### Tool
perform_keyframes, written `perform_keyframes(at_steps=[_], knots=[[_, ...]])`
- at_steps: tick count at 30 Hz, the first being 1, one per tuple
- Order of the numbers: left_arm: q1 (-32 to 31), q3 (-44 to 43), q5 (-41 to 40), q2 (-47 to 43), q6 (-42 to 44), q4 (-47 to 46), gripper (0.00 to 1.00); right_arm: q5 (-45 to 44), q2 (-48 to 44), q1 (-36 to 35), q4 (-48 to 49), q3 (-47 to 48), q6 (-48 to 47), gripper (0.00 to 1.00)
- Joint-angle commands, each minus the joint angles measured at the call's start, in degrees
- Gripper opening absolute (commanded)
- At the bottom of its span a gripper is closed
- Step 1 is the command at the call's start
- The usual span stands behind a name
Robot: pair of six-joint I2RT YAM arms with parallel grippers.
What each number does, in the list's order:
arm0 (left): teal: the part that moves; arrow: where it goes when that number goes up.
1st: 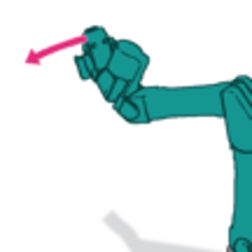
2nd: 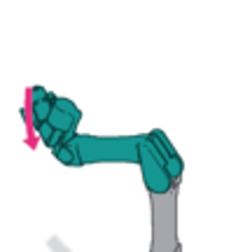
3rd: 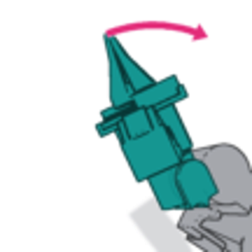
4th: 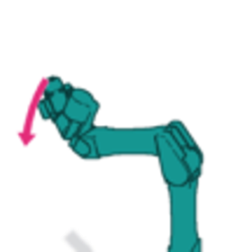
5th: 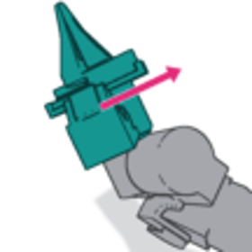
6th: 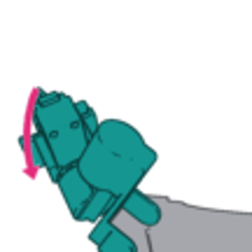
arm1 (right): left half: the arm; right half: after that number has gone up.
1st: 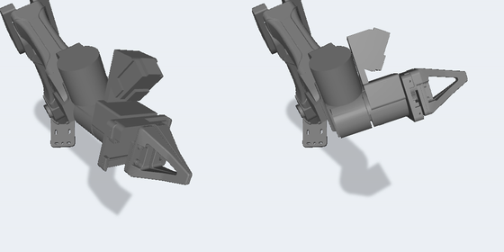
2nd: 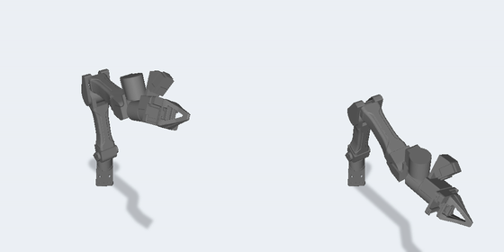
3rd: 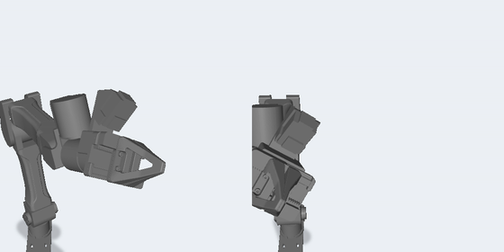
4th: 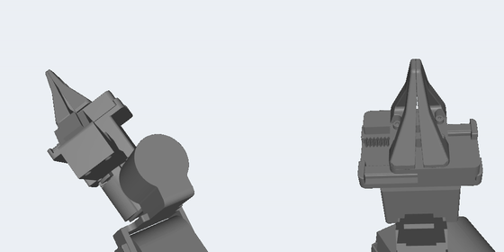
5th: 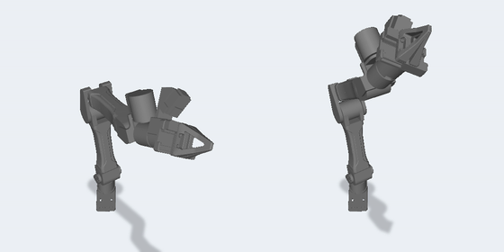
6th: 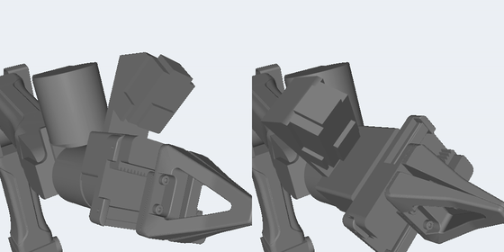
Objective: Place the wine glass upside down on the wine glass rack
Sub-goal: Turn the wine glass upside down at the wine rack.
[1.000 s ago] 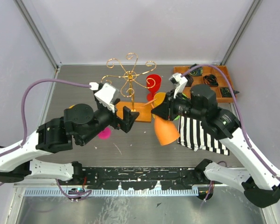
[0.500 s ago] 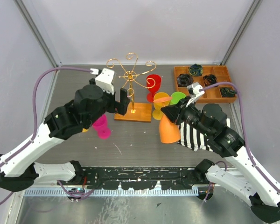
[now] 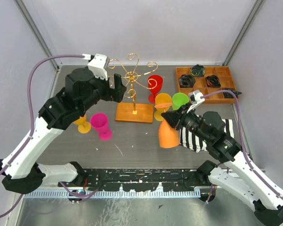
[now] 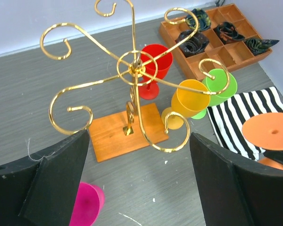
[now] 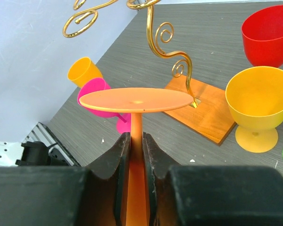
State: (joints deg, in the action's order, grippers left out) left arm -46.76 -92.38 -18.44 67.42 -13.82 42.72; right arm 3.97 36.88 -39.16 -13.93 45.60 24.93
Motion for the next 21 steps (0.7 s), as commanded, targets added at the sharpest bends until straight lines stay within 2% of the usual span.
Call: perform_keyframes(at_steps=[1, 5, 15, 21], knots=[[1.63, -4.45, 4.46, 3.79, 3.46, -1.32, 0.92, 0.17, -1.20, -0.17, 8.95, -0.84, 2.88, 0.01], [2.27, -8.07, 7.33, 9.87, 6.35, -1.89, 0.88, 0.86, -1.63, -0.20, 10.06, -1.59, 3.87, 0.01], [4.57, -17.34, 4.95, 22.47, 9.53, 1.10, 0.67, -1.21, -5.43, -0.17, 12.61, -4.35, 5.96, 0.01], [6.63, -18.51, 6.90, 24.97, 8.69, 1.77, 0.62, -1.69, -6.06, -0.19, 11.87, -5.21, 5.58, 0.01]])
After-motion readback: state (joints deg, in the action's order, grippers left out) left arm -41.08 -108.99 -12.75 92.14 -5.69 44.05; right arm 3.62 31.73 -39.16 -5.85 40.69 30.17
